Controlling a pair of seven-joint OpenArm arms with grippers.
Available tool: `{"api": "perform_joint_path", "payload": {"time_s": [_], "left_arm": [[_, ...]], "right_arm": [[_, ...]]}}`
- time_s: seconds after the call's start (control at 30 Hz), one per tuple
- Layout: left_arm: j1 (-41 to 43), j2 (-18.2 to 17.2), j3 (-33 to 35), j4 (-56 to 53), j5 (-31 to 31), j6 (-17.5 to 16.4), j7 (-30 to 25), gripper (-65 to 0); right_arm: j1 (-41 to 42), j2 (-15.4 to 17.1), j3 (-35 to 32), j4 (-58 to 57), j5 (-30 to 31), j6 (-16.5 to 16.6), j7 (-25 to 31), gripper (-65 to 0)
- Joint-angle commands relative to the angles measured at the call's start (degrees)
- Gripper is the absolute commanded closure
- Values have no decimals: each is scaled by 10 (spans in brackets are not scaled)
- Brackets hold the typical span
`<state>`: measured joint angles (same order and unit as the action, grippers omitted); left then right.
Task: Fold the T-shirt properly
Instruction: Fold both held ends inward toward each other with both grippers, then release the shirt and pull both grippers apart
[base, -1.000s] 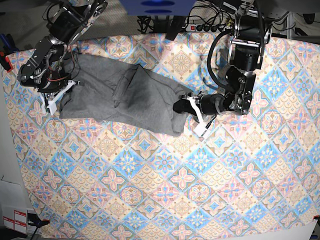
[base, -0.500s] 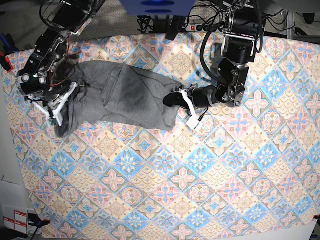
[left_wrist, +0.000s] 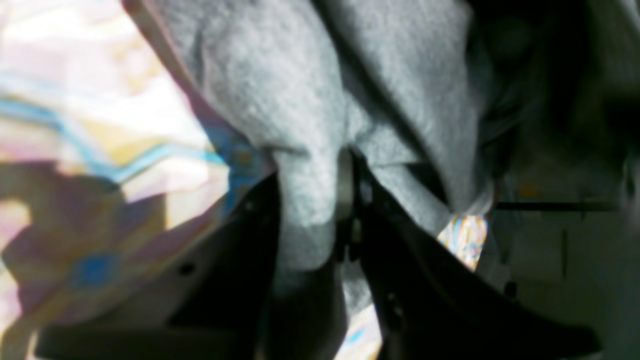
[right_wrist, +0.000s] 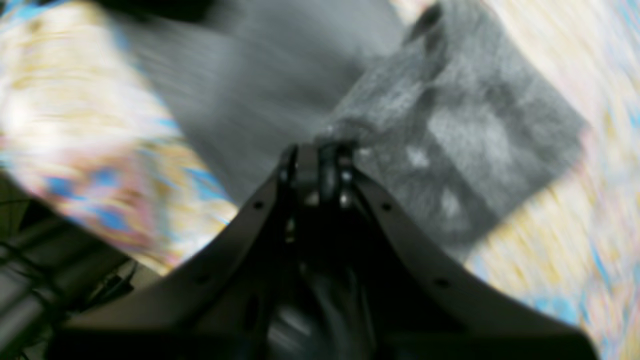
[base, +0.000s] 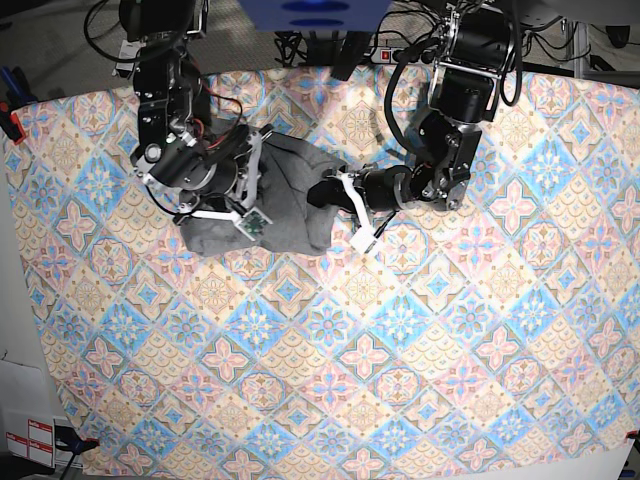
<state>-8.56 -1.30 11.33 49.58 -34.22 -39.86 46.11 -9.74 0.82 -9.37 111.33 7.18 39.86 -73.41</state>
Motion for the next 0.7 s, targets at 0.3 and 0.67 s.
{"api": "perform_joint_path", "payload": {"time_s": [0.3, 0.67], "left_arm": [[-22, 25, 81, -23, 49, -1, 111, -32], [-42, -26, 34, -21, 46, -1, 132, -32]], "right_arm": [[21, 6, -142, 13, 7, 1, 30, -18], [22, 9, -122, 10, 7, 1, 31, -18]]}}
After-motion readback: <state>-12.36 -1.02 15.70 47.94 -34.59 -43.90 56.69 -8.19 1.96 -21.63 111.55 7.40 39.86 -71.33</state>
